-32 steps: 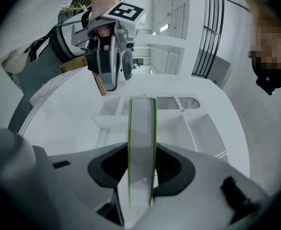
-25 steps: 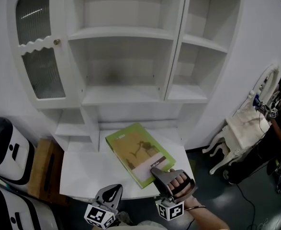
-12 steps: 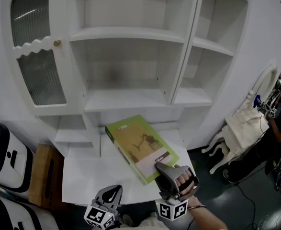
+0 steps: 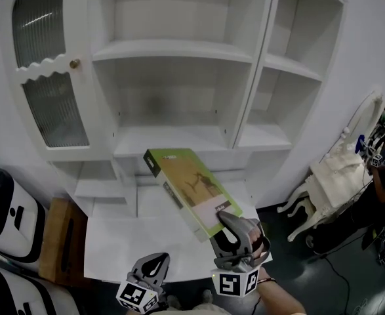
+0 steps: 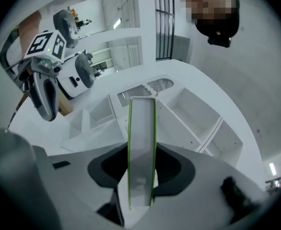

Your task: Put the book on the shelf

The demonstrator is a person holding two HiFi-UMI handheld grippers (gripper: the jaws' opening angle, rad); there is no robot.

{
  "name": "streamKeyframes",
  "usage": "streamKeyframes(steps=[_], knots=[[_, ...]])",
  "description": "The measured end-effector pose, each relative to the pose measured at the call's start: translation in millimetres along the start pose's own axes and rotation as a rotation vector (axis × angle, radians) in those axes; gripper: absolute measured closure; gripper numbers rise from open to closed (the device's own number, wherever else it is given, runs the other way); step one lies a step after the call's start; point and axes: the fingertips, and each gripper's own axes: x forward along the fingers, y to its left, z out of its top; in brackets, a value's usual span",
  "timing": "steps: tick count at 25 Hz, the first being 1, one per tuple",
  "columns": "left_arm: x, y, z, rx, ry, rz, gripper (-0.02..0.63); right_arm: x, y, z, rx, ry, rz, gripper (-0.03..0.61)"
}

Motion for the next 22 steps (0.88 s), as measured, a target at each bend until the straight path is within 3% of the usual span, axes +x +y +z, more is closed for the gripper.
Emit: streamKeyframes(steps=[9, 14, 22], knots=[[2.4, -7.1, 1.0, 0.012, -0.009, 0.035, 0.603, 20.0, -32.4, -12.9, 0.367, -0.031, 0.011, 0.428], [1.2, -5.8, 5.2, 0.002, -0.022, 0.077, 0.603, 32.8, -53.6, -18.7, 0.694, -0.099, -0.023, 0.428], [5.2, -6.8, 7.3, 0.014, -0.026, 0.106, 0.603, 49.7, -60.2, -49.3, 0.997, -0.126, 0.002, 0.430]])
